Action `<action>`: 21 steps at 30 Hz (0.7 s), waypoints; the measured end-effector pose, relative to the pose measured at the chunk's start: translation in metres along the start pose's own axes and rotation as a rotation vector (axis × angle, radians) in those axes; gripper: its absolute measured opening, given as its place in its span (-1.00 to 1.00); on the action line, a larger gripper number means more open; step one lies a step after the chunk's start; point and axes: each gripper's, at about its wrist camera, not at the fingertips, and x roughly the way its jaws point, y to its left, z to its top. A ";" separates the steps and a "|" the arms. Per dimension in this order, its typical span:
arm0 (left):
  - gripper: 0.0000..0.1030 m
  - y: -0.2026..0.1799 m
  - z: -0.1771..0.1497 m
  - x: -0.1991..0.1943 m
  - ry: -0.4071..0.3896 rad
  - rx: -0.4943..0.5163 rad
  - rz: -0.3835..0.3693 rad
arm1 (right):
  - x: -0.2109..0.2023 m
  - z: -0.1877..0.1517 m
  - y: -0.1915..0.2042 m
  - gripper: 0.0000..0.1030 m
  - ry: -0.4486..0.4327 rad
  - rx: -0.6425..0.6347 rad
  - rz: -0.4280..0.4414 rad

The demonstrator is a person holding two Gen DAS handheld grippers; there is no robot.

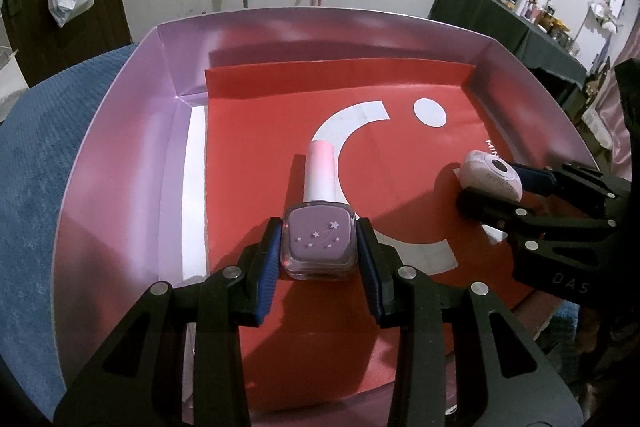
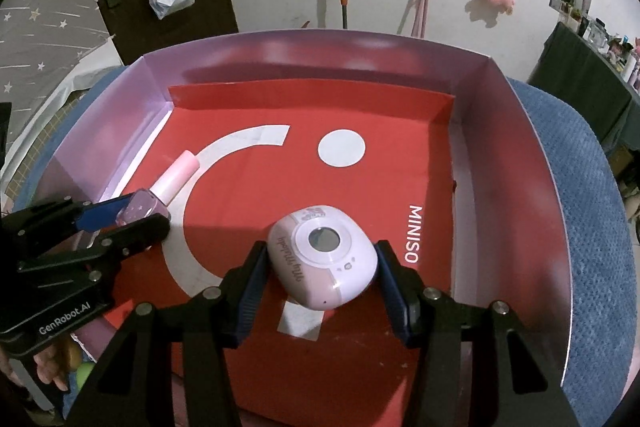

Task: Organize rigid objects
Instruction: 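Carry the nail polish and pink compact with both tools into the pink box, then open both tools to release the nail polish and compact onto the red floor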

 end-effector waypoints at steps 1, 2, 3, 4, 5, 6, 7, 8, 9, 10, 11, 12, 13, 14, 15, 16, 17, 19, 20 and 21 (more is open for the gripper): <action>-0.34 0.000 0.000 0.000 0.000 -0.001 0.000 | 0.000 0.000 0.000 0.09 0.000 0.000 0.000; -0.34 0.000 0.000 0.000 0.000 -0.002 -0.001 | 0.000 0.000 0.000 0.09 -0.001 0.002 0.001; -0.34 0.000 0.000 0.000 0.000 -0.003 -0.002 | -0.001 0.000 0.000 0.09 -0.001 0.003 0.003; -0.34 0.001 0.000 0.001 0.000 -0.004 -0.003 | -0.001 -0.001 -0.001 0.09 -0.002 0.004 0.005; -0.34 0.002 0.001 0.001 -0.001 -0.007 -0.005 | -0.002 -0.001 -0.001 0.09 -0.002 0.005 0.007; -0.33 0.002 0.001 0.001 -0.002 -0.010 -0.007 | -0.002 0.000 -0.002 0.09 -0.002 0.006 0.008; -0.33 0.002 0.001 0.001 -0.002 -0.014 -0.009 | -0.002 0.000 -0.002 0.10 -0.002 0.006 0.008; -0.33 0.003 0.002 0.001 0.000 -0.020 -0.014 | -0.002 0.000 -0.003 0.10 -0.003 0.008 0.011; -0.33 0.004 0.003 0.001 0.001 -0.025 -0.019 | -0.003 0.000 -0.004 0.10 -0.005 0.012 0.013; -0.33 0.005 0.003 0.002 0.001 -0.030 -0.023 | -0.003 0.000 -0.004 0.10 -0.006 0.013 0.014; -0.33 0.006 0.003 0.002 0.001 -0.034 -0.029 | -0.004 0.000 -0.004 0.10 -0.007 0.013 0.014; -0.33 0.006 0.003 0.002 0.002 -0.035 -0.030 | -0.004 0.000 -0.004 0.10 -0.008 0.011 0.012; -0.33 0.006 0.003 0.001 0.002 -0.034 -0.031 | -0.004 0.000 -0.004 0.10 -0.008 0.009 0.011; -0.33 0.006 0.003 0.001 0.001 -0.031 -0.031 | -0.004 0.001 -0.004 0.11 -0.009 0.009 0.012; -0.32 0.006 0.003 0.001 -0.002 -0.023 -0.029 | -0.005 0.001 -0.004 0.12 -0.010 0.010 0.014; -0.32 0.005 0.002 0.000 -0.003 -0.016 -0.026 | -0.005 0.001 -0.004 0.16 -0.011 0.011 0.016; -0.32 0.004 0.002 -0.001 -0.004 -0.007 -0.017 | -0.006 0.001 -0.005 0.19 -0.012 0.012 0.018; -0.29 0.002 0.001 -0.004 -0.018 0.006 -0.007 | -0.007 0.001 -0.005 0.25 -0.017 0.012 0.018; -0.15 0.000 0.001 -0.008 -0.035 0.014 0.002 | -0.008 0.001 -0.005 0.25 -0.020 0.013 0.019; 0.04 0.000 0.001 -0.010 -0.049 0.019 0.010 | -0.010 0.001 -0.006 0.26 -0.025 0.014 0.022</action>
